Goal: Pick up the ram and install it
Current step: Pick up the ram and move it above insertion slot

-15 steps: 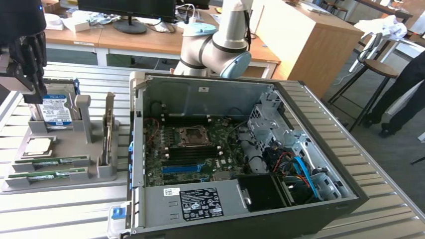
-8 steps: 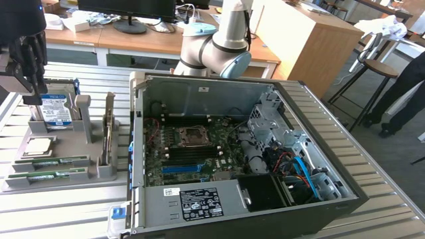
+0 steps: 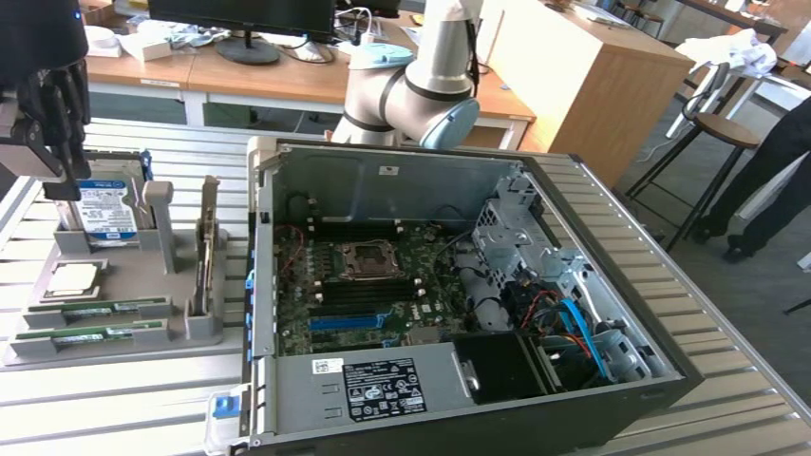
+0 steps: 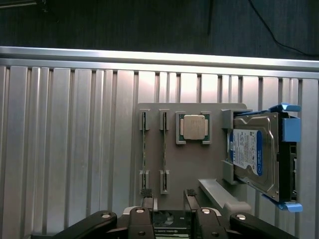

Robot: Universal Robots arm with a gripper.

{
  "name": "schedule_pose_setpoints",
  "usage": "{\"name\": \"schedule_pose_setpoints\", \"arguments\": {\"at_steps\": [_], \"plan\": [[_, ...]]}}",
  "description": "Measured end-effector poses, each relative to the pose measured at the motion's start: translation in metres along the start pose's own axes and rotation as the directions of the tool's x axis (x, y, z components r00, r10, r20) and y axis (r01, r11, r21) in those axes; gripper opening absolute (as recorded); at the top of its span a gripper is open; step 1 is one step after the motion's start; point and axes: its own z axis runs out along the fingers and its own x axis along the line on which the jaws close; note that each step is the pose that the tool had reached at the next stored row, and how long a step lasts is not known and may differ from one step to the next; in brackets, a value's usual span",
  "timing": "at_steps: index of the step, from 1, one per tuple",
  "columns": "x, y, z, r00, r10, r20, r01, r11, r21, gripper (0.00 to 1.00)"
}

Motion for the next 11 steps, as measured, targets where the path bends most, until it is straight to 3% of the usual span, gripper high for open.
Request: {"name": "schedule_pose_setpoints", "arguments": {"at_steps": [11], "plan": [[0.0002, -0.0002, 0.0070, 1.0000, 0.000, -0.0001, 0.000, 1.0000, -0.0001, 0.37]]}}
